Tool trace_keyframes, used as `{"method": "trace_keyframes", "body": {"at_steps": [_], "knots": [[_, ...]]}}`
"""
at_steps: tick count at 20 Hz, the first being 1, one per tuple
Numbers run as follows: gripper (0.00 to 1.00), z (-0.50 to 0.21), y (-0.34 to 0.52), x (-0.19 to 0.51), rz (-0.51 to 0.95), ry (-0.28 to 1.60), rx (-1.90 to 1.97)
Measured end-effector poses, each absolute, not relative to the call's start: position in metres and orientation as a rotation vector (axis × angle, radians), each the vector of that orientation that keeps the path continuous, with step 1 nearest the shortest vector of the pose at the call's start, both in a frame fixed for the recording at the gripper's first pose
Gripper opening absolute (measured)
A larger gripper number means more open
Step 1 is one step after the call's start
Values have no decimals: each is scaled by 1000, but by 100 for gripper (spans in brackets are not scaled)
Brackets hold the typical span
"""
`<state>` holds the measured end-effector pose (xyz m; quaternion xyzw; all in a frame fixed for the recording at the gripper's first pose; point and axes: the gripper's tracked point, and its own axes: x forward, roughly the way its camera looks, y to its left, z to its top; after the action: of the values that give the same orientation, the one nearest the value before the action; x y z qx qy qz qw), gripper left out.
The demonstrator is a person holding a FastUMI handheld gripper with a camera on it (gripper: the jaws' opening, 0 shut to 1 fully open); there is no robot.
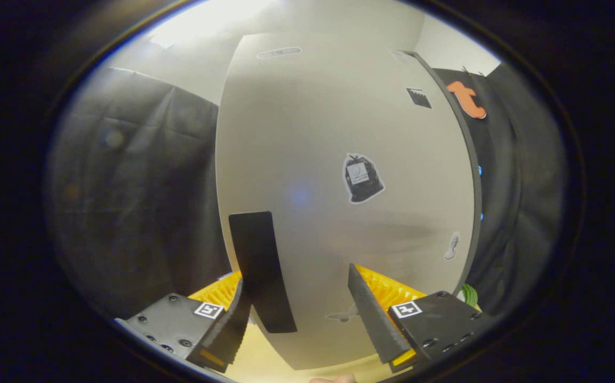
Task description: Open the shoe cabinet door, grab the shoes and put them into the shoe cabinet, then close the shoe cabinet door.
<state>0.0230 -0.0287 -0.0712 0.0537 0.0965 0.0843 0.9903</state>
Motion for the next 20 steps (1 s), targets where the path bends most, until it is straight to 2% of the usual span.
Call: {"method": "trace_keyframes", "body": {"at_steps": [20], "knots": [[98,-88,17,58,0,126,76]]}}
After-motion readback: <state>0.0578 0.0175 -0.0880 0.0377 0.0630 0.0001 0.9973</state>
